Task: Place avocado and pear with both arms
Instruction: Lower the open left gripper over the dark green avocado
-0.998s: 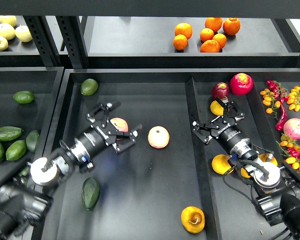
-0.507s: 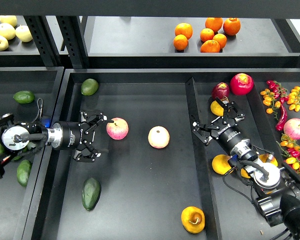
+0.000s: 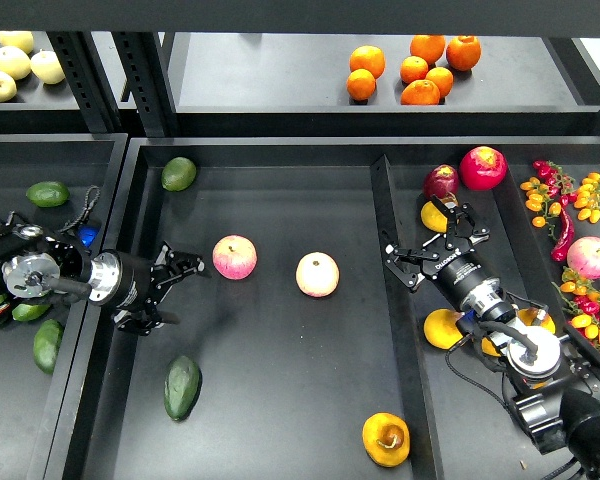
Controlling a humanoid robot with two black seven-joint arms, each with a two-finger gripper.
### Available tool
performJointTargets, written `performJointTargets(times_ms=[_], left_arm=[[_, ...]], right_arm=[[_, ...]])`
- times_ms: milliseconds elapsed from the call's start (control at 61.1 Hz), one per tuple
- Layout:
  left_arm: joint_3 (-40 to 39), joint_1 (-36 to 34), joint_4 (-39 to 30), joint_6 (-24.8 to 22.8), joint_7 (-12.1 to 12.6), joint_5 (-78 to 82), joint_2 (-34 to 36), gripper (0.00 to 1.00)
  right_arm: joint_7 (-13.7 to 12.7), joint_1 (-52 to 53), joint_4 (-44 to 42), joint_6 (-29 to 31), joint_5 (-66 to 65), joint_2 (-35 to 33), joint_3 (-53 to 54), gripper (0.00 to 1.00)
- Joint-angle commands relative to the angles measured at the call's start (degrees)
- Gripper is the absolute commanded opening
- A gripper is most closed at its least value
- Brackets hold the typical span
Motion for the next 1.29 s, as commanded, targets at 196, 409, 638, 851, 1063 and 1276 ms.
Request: performJointTargets(times_ms=[196, 409, 638, 851, 1063, 1276], left_arm=[[3.1, 0.2, -2.4, 0.0, 0.0, 5.5, 0.8, 0.98], [4.0, 0.8, -2.5, 0.0, 0.0, 7.5, 1.3, 0.98], [4.4, 2.5, -2.5, 0.0, 0.0, 9.8, 1.2, 0.98], [4.3, 5.6, -2.2, 0.0, 0.0, 12.3, 0.6, 0.98], [4.0, 6.3, -1.6, 0.0, 0.0, 12.9, -0.2, 0.98], [3.3, 6.9, -0.1, 0.0, 0.0, 15.0, -1.9, 0.98]], right_arm=[[0.1, -0.8, 0.1, 0.0, -0.1, 0.0, 0.0, 0.99], [0.1, -1.3, 0.1, 0.0, -0.2, 0.0, 0.0, 0.99], [0.1, -1.4, 0.1, 0.0, -0.2, 0.0, 0.0, 0.99], [0.1, -1.5, 0.1, 0.0, -0.2, 0.0, 0.0, 0.99], [0.1, -1.5, 0.1, 0.0, -0.2, 0.0, 0.0, 0.99], [0.1, -1.6, 0.1, 0.0, -0.2, 0.0, 0.0, 0.99]])
